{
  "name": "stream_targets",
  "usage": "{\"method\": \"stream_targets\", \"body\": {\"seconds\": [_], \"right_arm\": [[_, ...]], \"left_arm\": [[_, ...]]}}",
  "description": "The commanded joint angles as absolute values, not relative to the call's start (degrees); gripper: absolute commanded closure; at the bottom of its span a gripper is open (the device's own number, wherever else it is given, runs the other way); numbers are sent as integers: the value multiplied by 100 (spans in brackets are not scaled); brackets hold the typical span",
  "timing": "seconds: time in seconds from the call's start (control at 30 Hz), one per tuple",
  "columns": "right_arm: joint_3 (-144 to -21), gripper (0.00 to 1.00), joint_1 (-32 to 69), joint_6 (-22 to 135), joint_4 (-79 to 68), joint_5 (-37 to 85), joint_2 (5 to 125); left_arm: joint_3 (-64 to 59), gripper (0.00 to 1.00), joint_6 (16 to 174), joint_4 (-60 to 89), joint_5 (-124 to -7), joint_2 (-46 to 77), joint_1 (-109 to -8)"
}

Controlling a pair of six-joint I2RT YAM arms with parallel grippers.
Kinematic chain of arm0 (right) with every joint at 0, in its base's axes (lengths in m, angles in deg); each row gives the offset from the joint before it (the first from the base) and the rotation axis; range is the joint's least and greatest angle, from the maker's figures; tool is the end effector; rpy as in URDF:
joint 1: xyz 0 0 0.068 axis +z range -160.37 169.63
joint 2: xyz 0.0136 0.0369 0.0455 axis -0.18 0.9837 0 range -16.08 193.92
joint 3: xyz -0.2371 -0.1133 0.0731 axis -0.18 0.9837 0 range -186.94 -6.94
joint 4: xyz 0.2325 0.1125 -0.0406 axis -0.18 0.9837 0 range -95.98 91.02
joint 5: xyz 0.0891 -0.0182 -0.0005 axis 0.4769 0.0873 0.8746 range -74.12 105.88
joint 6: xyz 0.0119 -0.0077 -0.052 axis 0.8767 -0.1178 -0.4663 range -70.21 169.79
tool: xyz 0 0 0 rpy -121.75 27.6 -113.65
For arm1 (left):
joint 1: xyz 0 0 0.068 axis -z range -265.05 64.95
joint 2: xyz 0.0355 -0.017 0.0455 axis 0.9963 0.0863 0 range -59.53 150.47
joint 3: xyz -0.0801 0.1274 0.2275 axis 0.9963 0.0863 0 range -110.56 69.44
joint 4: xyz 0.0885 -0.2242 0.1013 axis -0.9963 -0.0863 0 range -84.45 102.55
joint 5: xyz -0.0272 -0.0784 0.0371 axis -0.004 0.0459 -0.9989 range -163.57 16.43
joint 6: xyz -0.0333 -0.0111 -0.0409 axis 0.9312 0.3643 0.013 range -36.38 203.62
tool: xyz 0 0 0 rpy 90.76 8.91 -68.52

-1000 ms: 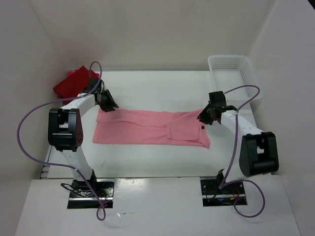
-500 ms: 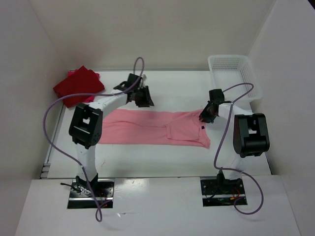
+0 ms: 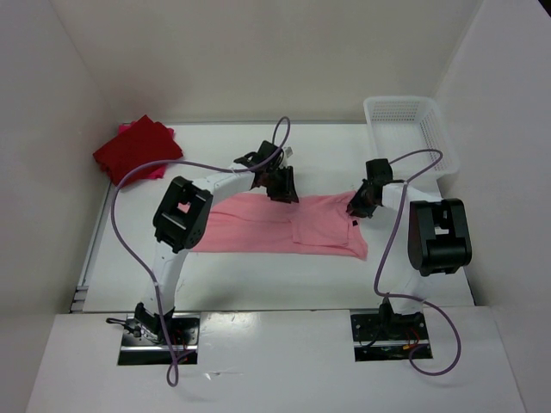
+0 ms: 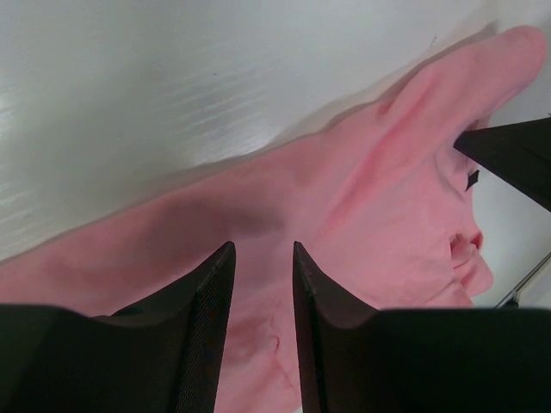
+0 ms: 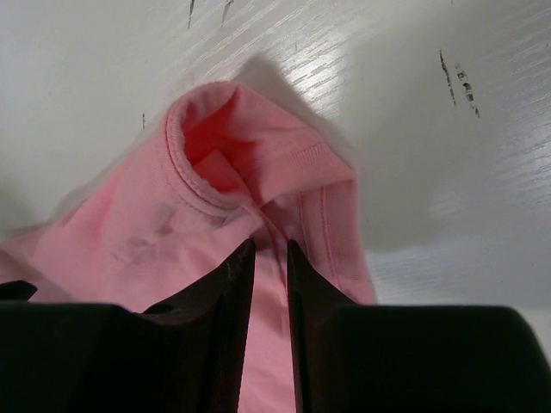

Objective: Fold and stack the t-shirts
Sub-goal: Fold the other side of the tshirt into a rectangle, then rotate the tshirt 90 degrees

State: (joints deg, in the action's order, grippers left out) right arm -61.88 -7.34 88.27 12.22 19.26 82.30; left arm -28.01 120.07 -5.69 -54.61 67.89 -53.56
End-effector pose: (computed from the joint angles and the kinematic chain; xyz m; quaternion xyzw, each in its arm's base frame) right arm 0.3291 0.0195 0.1533 0.2882 0.9253 0.1135 0.2188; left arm 0.4156 -0.2681 0.1725 0.0188 0.9231 -0.3242 0.2058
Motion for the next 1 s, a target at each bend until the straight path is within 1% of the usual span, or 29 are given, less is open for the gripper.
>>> {"method": "stream_targets", "body": {"seconds": [0.0, 0.1, 0.23, 0.37, 0.63, 0.77, 0.83, 0.93, 0.97], "right_arm": [[-6117, 73, -685, 8872, 1037, 1931, 8095], [-6055, 76, -685, 8872, 967, 2001, 8095], [-6055, 86, -685, 8925, 967, 2054, 8095], [-6055, 93, -685, 8925, 967, 1861, 8033], [-6064, 93, -685, 9031, 1397, 1421, 7524], [-5994, 93, -685, 9031, 1459, 1421, 7523], [-5941, 96, -685, 9083, 1407, 1421, 7523], [-5888, 96, -685, 9083, 1336, 1421, 7523], [-5888, 90, -685, 9083, 1336, 1586, 7523]], "left_arm": [[-3067, 59, 12036, -503, -5336, 6993, -5350], [-3006, 59, 12036, -442, -5336, 7055, -5350], [-2953, 59, 12036, -441, -5458, 7055, -5350], [-2839, 59, 11984, -441, -5660, 7055, -5350], [-2786, 59, 12036, -441, -5722, 7160, -5402], [-2786, 59, 12089, -441, -5722, 7160, -5455], [-2786, 59, 12089, -441, -5670, 7160, -5507], [-2786, 59, 12142, -389, -5609, 7160, -5508], [-2786, 59, 12142, -389, -5608, 7160, -5508]]}}
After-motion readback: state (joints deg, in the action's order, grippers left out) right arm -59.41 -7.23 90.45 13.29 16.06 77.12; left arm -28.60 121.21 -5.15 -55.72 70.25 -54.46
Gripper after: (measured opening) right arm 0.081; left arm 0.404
